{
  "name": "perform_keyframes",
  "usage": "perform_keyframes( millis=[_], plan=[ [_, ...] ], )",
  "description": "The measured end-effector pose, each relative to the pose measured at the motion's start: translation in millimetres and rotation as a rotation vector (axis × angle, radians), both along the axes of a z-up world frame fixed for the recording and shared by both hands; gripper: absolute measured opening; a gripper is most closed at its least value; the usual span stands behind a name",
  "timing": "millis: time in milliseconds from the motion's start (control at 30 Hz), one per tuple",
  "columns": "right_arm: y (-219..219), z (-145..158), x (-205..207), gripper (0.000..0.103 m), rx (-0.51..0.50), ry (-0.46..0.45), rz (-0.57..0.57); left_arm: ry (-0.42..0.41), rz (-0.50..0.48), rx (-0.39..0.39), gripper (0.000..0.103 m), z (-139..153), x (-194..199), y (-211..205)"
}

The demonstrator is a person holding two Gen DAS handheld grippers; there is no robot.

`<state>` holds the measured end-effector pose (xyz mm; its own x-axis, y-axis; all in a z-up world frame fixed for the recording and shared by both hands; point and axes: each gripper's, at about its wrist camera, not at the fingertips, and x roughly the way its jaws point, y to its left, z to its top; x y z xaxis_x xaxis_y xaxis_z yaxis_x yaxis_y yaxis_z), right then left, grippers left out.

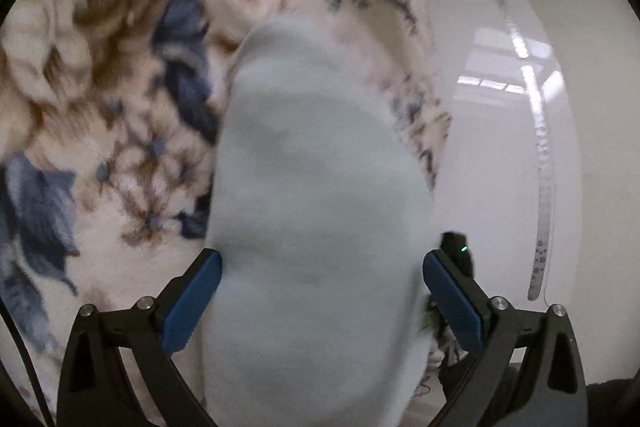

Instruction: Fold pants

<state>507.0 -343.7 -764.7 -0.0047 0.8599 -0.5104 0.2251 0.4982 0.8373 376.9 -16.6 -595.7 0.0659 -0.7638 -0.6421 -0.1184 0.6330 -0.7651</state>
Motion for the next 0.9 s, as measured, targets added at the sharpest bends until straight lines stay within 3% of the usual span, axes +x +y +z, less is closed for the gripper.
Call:
perform_keyframes(
  millis=[133,300,533,900],
  plan=[
    [9,-5,5,0.103,-0.009,0.028,0.0,0.052,-0.022,-0.062,0.103,-23,5,0],
    [27,0,12,0.098,0.002,-0.01,-0.025,0.063,-0.017,-0.15,0.103,-20,7,1],
    [55,38,10,0.089,0.012,-0.108,-0.062,0.045,-0.028,-0.252,0.103,13,13,-3],
    [99,112,20,0.086,0.039,-0.201,-0.205,-0.023,-0.096,-0.276,0.103,91,71,-1]
  ],
)
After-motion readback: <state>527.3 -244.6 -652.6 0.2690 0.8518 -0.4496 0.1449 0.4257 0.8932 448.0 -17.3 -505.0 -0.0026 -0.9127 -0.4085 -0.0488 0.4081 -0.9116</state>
